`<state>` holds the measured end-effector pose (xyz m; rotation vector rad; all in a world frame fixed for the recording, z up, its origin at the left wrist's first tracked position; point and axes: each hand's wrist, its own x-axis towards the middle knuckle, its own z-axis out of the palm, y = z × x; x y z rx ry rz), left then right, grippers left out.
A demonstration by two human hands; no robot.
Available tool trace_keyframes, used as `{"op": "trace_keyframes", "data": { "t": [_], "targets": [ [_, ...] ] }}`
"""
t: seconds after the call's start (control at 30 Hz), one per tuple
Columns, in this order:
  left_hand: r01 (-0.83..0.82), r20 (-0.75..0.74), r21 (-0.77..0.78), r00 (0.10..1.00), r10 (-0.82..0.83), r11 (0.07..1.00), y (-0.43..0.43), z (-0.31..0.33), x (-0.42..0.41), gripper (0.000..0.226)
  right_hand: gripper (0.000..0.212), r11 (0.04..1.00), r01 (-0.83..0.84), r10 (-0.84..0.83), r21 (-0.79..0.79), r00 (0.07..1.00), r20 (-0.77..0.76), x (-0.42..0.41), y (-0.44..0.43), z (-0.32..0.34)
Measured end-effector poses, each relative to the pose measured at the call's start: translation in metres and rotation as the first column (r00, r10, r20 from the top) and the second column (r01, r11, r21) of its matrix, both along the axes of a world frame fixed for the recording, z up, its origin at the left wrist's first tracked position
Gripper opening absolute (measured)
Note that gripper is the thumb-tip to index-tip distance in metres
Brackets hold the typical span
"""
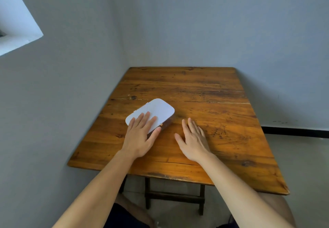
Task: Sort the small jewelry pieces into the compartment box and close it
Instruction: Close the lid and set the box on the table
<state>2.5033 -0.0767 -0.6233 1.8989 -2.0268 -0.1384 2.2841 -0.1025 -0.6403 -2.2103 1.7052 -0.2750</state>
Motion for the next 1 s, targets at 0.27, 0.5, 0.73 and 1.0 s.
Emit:
{"op": "trace_keyframes", "data": {
  "t": [0.27,0.5,0.73,1.0],
  "targets": [
    [-0.276,0.162,0.117,0.953,0.256,0.954,-0.043,0.005,0.044,0.08,0.074,0.997,-0.038,0.025,-0.07,0.983,-0.183,0.004,0.001,-0.01],
    [-0.394,0.185,0.159,0.912,0.365,0.905,-0.083,0.006,0.079,0.084,0.073,0.995,-0.036,0.017,-0.09,0.98,-0.196,0.006,0.0,-0.013],
    [-0.51,0.201,0.218,0.858,0.473,0.832,-0.116,0.009,0.098,0.092,0.074,0.996,-0.026,0.01,-0.08,0.98,-0.201,0.008,0.0,-0.012],
    [-0.496,0.133,0.27,0.868,0.478,0.825,-0.114,0.017,0.096,0.098,0.074,0.998,-0.027,0.016,-0.057,0.983,-0.184,0.007,0.002,-0.008]
  ]
}}
